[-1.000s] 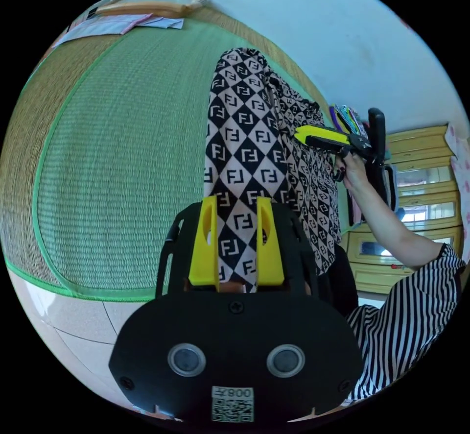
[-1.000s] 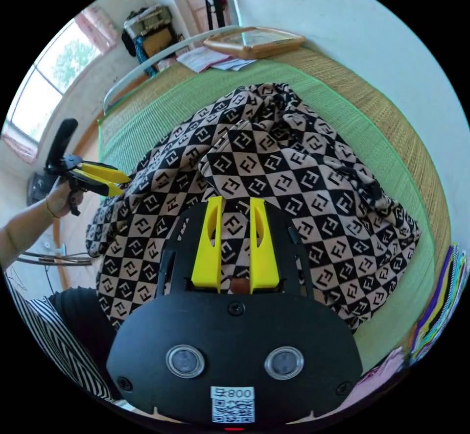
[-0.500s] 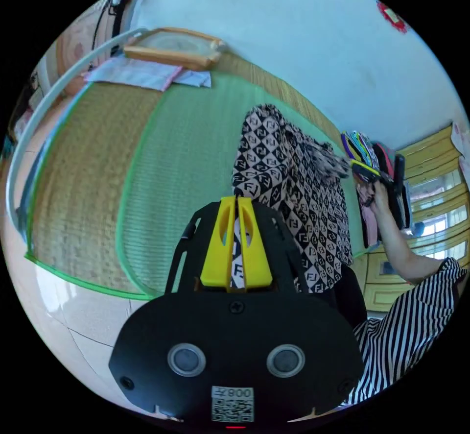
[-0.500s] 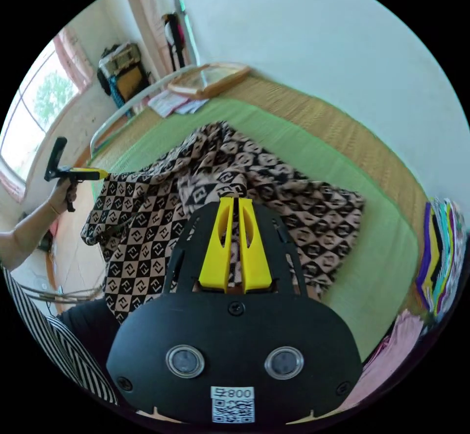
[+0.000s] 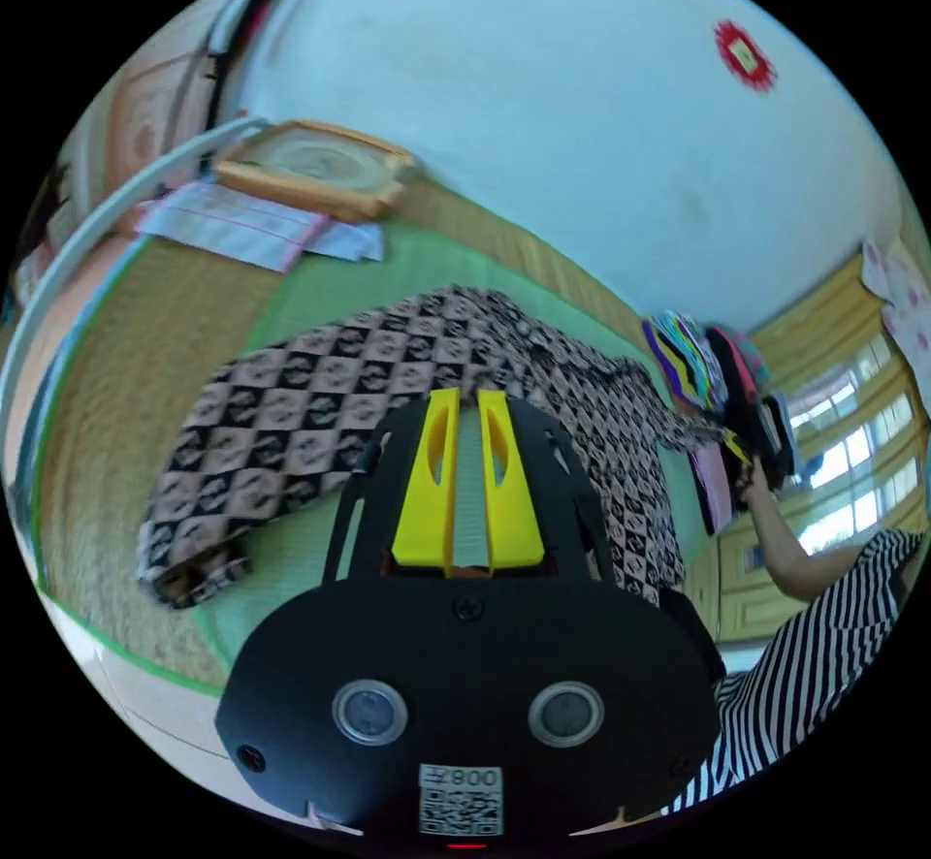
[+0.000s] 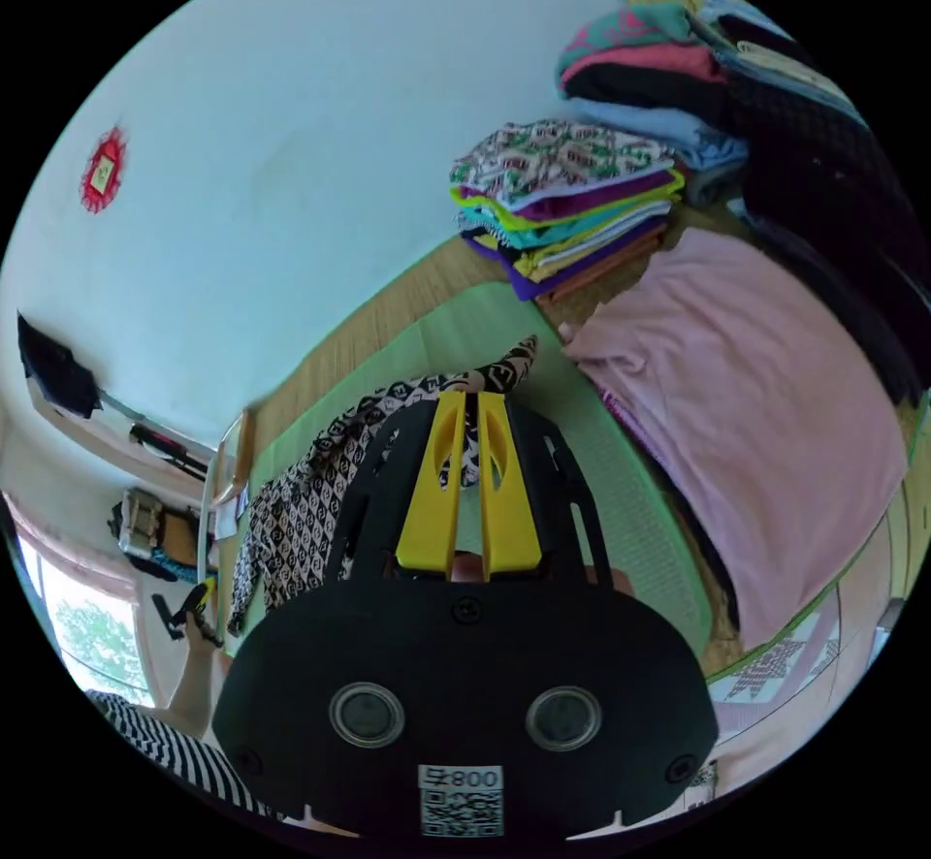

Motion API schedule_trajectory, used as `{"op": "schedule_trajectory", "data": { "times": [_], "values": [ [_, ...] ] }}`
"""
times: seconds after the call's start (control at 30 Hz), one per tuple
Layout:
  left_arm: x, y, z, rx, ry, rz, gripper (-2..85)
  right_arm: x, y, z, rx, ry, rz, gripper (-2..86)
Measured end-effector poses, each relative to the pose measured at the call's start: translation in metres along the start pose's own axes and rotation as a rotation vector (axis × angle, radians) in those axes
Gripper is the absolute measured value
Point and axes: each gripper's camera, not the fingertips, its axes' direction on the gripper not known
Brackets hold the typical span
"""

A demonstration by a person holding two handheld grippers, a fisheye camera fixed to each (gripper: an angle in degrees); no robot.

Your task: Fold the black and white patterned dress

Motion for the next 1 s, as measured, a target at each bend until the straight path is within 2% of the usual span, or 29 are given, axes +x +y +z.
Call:
{"op": "schedule_trajectory", "data": {
  "times": [0.13,0.27,0.37,0.5,0.63,0.73,0.8,0.87,1.0],
  "values": [
    [0.048,-0.038,0.088,-0.157,0.137,0.165,3.2,-0.033,0.035,0.039,-0.044,-0.104,-0.087,1.9],
    [0.078,-0.077,0.16,-0.267,0.181,0.248,2.7,-0.121,0.068,0.119,-0.239,-0.185,-0.344,1.5],
    [0.081,-0.098,0.199,-0.323,0.174,0.24,2.4,-0.17,0.089,0.179,-0.366,-0.094,-0.483,1.1],
    [0.075,-0.115,0.223,-0.332,0.187,0.217,2.1,-0.176,0.099,0.186,-0.305,0.002,-0.521,0.8],
    [0.06,-0.124,0.234,-0.316,0.204,0.198,2.1,-0.121,0.097,0.157,-0.256,0.08,-0.446,0.7],
    [0.048,-0.128,0.236,-0.292,0.208,0.18,2.3,-0.051,0.087,0.097,-0.119,0.182,-0.28,0.7],
    [0.041,-0.131,0.238,-0.286,0.212,0.166,2.5,0.009,0.088,0.041,0.01,0.224,-0.092,0.9],
    [0.035,-0.137,0.244,-0.281,0.207,0.155,2.7,0.046,0.098,0.012,0.052,0.233,0.022,0.9],
    [0.032,-0.146,0.252,-0.272,0.201,0.152,2.9,0.089,0.139,-0.012,0.002,0.32,0.144,0.4]
  ]
}}
